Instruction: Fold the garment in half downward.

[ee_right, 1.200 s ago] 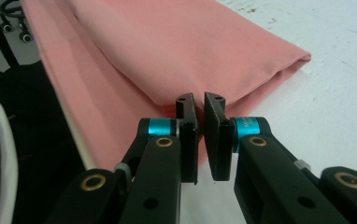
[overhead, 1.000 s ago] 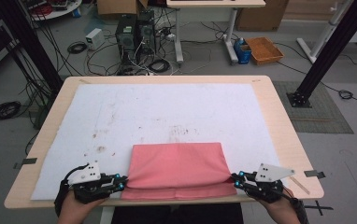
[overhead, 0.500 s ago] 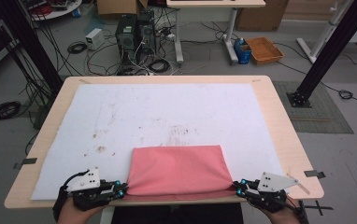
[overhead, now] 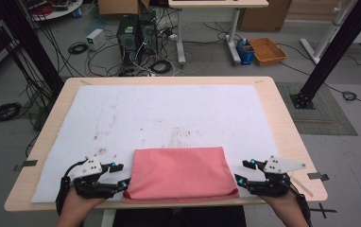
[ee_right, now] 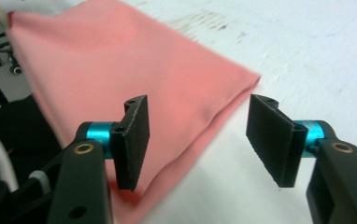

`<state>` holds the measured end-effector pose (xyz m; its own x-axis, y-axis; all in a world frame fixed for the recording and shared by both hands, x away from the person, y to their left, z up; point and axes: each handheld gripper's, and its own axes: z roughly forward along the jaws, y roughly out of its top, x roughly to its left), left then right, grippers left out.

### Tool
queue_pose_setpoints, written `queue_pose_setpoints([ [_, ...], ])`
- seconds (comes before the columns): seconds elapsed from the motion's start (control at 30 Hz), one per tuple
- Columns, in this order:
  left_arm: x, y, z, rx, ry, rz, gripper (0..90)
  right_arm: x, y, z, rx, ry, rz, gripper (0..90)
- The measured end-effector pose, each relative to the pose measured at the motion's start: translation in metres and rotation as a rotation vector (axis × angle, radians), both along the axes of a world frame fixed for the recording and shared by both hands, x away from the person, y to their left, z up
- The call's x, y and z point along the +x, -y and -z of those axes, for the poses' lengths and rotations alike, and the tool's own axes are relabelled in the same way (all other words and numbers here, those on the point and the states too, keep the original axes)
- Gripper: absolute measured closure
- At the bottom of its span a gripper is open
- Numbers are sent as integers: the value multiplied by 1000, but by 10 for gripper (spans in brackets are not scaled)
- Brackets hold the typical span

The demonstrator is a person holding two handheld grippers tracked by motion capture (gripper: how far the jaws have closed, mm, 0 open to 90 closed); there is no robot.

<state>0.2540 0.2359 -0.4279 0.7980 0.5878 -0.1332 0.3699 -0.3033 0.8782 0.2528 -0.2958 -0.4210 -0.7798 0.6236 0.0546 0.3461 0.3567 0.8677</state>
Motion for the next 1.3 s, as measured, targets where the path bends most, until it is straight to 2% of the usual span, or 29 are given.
queue_pose_setpoints([
  [0.07,12,0,-2,-18,-6,-3,357,11,-5,-1,-17,22,28,381],
  [0.13,24,1,-2,-42,-15,-10,349,22,-10,-1,-24,24,31,381],
  [0.33,52,9,3,-4,-50,-54,342,55,-25,4,-52,-9,33,388],
  [0.47,64,13,6,21,-79,-80,342,75,-31,10,-81,-45,28,406],
  [0.7,82,17,12,52,-125,-126,346,101,-37,18,-94,-112,42,437],
  [0.87,86,23,18,83,-142,-118,352,109,-41,25,-118,-151,29,485],
  [1.0,85,26,22,89,-152,-118,387,108,-42,30,-131,-168,10,555],
  [1.07,84,27,24,87,-161,-96,455,107,-41,30,-132,-167,5,639],
  [1.17,83,29,24,99,-154,-82,531,107,-41,30,-132,-166,4,719],
  [1.3,82,30,24,110,-150,-87,603,106,-42,30,-129,-160,-25,809],
])
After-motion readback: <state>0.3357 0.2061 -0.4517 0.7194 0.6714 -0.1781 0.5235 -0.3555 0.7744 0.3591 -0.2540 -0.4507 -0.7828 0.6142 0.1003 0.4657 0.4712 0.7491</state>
